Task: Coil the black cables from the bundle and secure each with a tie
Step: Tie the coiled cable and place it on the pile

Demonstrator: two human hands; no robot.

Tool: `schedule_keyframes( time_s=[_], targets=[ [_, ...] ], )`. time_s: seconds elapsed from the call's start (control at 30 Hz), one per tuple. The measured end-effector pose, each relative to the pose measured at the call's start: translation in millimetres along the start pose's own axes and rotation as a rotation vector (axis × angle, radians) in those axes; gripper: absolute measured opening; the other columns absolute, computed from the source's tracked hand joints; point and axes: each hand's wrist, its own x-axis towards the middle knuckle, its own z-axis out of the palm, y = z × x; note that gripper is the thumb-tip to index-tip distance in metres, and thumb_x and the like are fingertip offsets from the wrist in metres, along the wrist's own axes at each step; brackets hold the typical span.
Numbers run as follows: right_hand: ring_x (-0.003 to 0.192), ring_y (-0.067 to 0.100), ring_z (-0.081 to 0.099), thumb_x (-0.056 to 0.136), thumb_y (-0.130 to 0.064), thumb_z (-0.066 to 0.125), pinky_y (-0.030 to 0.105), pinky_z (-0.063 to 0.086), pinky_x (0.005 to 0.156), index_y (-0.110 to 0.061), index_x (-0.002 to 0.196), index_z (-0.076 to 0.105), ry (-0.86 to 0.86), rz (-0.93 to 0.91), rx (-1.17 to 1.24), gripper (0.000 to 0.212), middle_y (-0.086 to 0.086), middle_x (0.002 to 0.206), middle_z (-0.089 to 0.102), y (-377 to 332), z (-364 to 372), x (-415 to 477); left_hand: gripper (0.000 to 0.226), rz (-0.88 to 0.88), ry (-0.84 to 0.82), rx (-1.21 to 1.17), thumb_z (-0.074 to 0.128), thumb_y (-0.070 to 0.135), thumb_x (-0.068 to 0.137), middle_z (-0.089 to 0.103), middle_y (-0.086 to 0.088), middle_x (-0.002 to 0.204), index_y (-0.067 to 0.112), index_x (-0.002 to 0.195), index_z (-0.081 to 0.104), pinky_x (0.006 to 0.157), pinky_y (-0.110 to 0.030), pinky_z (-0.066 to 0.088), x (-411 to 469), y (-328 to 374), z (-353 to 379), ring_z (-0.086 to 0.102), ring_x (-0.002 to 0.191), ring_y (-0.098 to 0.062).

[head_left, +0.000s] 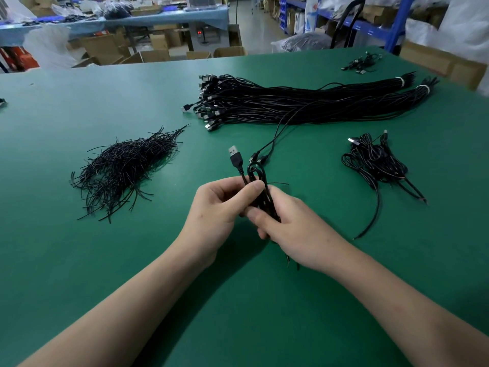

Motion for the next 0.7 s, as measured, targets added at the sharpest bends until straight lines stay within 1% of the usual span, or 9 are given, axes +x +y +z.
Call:
schedule_keyframes(
  time_s=[0.03, 0.1, 0.2, 0.27, 0.33, 0.4, 0.5, 0.63, 0.7],
  targets=[
    [0.053, 0.0, 0.049, 0.1, -0.046, 0.051, 0.018, 0.039, 0.051, -0.034, 0.087, 0.051, 0.014, -0.006, -0.021, 0.018, -0.016, 0.066, 0.061, 0.7, 0.4, 0.5, 0.021, 0.008, 0.0, -0.008, 0.066, 0.019, 0.098, 0.073, -0.011, 0.074, 0.006, 0.085, 0.075, 0.061, -0.031, 0.054, -0.5, 0.2, 0.8, 0.064, 0.057, -0.024],
    [0.05, 0.002, 0.043, 0.102, -0.038, 0.049, 0.018, 0.035, 0.05, -0.036, 0.078, 0.047, 0.021, -0.003, -0.013, 0.025, -0.018, 0.059, 0.053, 1.4, 1.1, 1.2, 0.019, 0.028, 0.035, 0.019, 0.067, 0.016, 0.097, 0.072, -0.002, 0.074, 0.006, 0.085, 0.076, 0.062, -0.02, 0.05, -0.8, -0.8, 1.4, 0.062, 0.062, -0.011],
    [0.053, 0.009, 0.035, 0.106, -0.032, 0.042, 0.026, 0.031, 0.05, -0.041, 0.071, 0.048, -0.016, 0.035, 0.098, 0.037, -0.016, 0.055, 0.042, 1.8, 0.6, 0.8, 0.018, 0.052, 0.039, 0.062, 0.069, 0.018, 0.096, 0.067, 0.004, 0.071, 0.008, 0.084, 0.077, 0.063, -0.015, 0.043, -1.0, -2.5, 0.5, 0.053, 0.063, -0.004],
    [0.056, 0.011, 0.034, 0.107, -0.033, 0.04, 0.032, 0.031, 0.054, -0.038, 0.072, 0.048, -0.035, 0.053, 0.128, 0.037, -0.017, 0.055, 0.041, 1.4, -0.4, 0.5, 0.016, 0.05, 0.017, 0.096, 0.068, 0.023, 0.096, 0.065, 0.002, 0.071, 0.015, 0.087, 0.079, 0.062, -0.021, 0.04, -0.2, -2.1, -1.8, 0.048, 0.064, -0.009],
    [0.057, 0.012, 0.033, 0.107, -0.034, 0.04, 0.034, 0.03, 0.056, -0.032, 0.072, 0.046, -0.041, 0.067, 0.155, 0.036, -0.015, 0.057, 0.04, 1.4, -2.2, 1.4, 0.019, 0.007, -0.039, 0.096, 0.066, 0.03, 0.097, 0.064, -0.001, 0.077, 0.015, 0.094, 0.079, 0.066, -0.027, 0.04, 1.4, -0.8, -6.3, 0.046, 0.07, -0.014],
    [0.055, 0.01, 0.031, 0.108, -0.032, 0.04, 0.03, 0.029, 0.054, -0.022, 0.076, 0.041, -0.05, 0.086, 0.217, 0.034, -0.013, 0.058, 0.038, 1.8, -4.6, 3.0, 0.027, -0.081, -0.127, -0.031, 0.061, 0.031, 0.097, 0.066, -0.002, 0.086, 0.011, 0.104, 0.077, 0.071, -0.025, 0.043, 4.0, 0.8, -13.2, 0.051, 0.078, -0.012],
    [0.052, 0.008, 0.027, 0.109, -0.026, 0.038, 0.021, 0.025, 0.049, -0.016, 0.079, 0.036, -0.1, 0.102, 0.337, 0.032, -0.011, 0.058, 0.033, 0.6, -7.1, 3.7, 0.029, -0.187, -0.223, -0.22, 0.059, 0.019, 0.094, 0.069, -0.002, 0.094, 0.006, 0.113, 0.076, 0.072, -0.019, 0.049, 6.9, 0.5, -23.7, 0.057, 0.084, -0.008],
    [0.054, 0.009, 0.023, 0.11, -0.021, 0.035, 0.022, 0.017, 0.05, -0.014, 0.077, 0.032, -0.187, 0.1, 0.48, 0.033, -0.007, 0.058, 0.029, -1.6, -7.5, 2.3, 0.025, -0.226, -0.272, -0.197, 0.064, 0.021, 0.091, 0.073, 0.003, 0.098, 0.014, 0.111, 0.079, 0.074, -0.018, 0.049, 7.9, -2.5, -27.5, 0.062, 0.084, -0.005],
    [0.052, 0.008, 0.023, 0.11, -0.02, 0.034, 0.02, 0.019, 0.048, -0.014, 0.078, 0.033, -0.238, 0.088, 0.53, 0.033, -0.005, 0.058, 0.029, -3.1, -7.8, 0.9, 0.025, -0.215, -0.29, -0.19, 0.071, 0.027, 0.088, 0.074, -0.001, 0.098, 0.014, 0.108, 0.078, 0.083, -0.027, 0.046, 8.1, -3.3, -27.1, 0.063, 0.089, -0.012]
  ],
)
